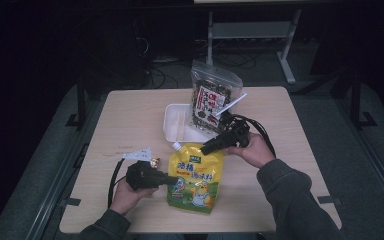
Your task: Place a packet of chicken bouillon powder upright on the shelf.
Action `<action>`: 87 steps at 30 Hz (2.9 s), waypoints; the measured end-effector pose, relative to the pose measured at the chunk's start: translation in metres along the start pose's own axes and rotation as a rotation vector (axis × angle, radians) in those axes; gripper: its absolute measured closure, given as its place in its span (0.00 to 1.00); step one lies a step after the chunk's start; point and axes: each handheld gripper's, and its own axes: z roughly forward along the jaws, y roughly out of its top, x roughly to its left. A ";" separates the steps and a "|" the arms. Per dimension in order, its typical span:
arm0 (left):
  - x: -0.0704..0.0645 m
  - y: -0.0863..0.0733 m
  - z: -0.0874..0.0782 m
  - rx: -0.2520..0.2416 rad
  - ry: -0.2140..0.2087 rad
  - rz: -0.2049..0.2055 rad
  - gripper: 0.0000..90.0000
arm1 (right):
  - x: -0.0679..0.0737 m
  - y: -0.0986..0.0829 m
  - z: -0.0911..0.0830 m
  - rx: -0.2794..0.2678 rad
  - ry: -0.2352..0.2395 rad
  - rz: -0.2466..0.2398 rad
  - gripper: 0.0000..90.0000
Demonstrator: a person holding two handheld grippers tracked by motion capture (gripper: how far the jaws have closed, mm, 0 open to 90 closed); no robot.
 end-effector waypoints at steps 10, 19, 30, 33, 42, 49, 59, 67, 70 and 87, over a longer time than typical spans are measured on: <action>-0.002 0.001 -0.001 0.003 0.030 0.010 0.83 | 0.003 0.002 0.005 0.051 0.098 0.010 0.99; -0.004 0.002 -0.015 -0.008 0.105 0.021 0.60 | 0.015 0.001 -0.002 0.031 0.159 0.019 0.99; -0.002 0.000 -0.026 -0.013 0.182 0.013 0.51 | 0.021 0.004 -0.020 -0.068 0.157 0.034 1.00; -0.003 -0.001 -0.028 -0.001 0.202 0.019 0.48 | 0.023 0.008 -0.025 -0.095 0.135 0.035 1.00; -0.003 -0.003 -0.032 0.004 0.258 0.012 0.40 | 0.027 0.016 -0.040 -0.185 0.114 0.076 1.00; -0.002 -0.005 -0.036 0.016 0.291 0.011 0.34 | 0.033 0.030 -0.047 -0.233 0.091 0.085 1.00; -0.001 -0.007 -0.041 0.019 0.339 0.006 0.28 | 0.031 0.047 -0.052 -0.309 0.062 0.124 1.00; 0.000 -0.009 -0.045 0.013 0.356 -0.001 0.26 | 0.031 0.061 -0.050 -0.341 0.038 0.139 1.00; 0.000 -0.010 -0.046 0.011 0.358 -0.002 0.25 | 0.030 0.065 -0.049 -0.345 0.020 0.146 1.00; 0.002 -0.011 -0.049 0.009 0.372 -0.016 0.23 | 0.027 0.081 -0.039 -0.400 -0.016 0.185 1.00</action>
